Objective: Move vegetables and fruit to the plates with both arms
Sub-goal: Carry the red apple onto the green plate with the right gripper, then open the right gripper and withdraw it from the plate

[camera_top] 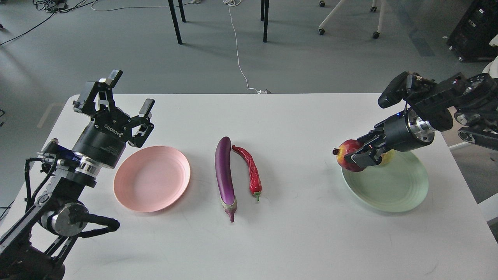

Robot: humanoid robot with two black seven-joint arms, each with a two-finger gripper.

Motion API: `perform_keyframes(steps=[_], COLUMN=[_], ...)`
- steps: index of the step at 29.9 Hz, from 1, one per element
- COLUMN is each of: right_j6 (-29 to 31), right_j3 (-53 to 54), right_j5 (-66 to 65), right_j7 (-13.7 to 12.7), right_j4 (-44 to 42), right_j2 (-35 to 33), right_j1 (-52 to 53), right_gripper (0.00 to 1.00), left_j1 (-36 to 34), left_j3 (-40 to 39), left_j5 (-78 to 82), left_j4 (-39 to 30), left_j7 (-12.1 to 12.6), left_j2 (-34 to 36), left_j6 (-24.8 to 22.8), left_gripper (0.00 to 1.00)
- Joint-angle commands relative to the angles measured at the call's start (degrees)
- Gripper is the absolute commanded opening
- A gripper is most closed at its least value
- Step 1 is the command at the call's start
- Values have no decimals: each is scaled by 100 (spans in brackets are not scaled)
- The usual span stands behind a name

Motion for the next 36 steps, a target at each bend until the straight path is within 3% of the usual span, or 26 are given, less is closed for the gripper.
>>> perform_keyframes(steps=[1, 7, 9, 12, 13, 17, 21, 30, 36], right_j6=[0, -44, -53, -53, -62, -106, -123, -132, -132], right_j3=[1, 1, 1, 36, 36, 167, 887, 2214, 3329], right_j5=[-219, -492, -493, -484, -484, -388, 42, 5899, 8574], right_j7=[-1, -1, -1, -1, -1, -1, -1, -1, -1], right_j4=[18, 9, -8, -8, -8, 9, 141, 176, 97], right_j2=[-259, -382, -382, -365, -365, -365, -531, -646, -357], right_j1=[-226, -420, -447, -482, -482, -473, -482, -1482, -2747], right_gripper=[47, 48, 57, 84, 89, 96, 97, 97, 98], left_j1=[0, 0, 0, 0, 9, 9, 9, -26, -35], left_j3=[13, 13, 13, 13, 13, -4, -13, 57, 110], left_j5=[0, 9, 9, 9, 9, 9, 9, 17, 385], left_j4=[-13, -30, -39, -48, -48, -57, -65, -135, -224], left_j7=[0, 0, 0, 0, 0, -8, -8, 62, 71], left_j2=[-9, -18, -9, -9, -9, 26, 122, 491, 606], left_j6=[1, 10, 18, 18, 18, 18, 18, 36, 36], left_gripper=[98, 98, 98, 98, 98, 98, 98, 98, 98])
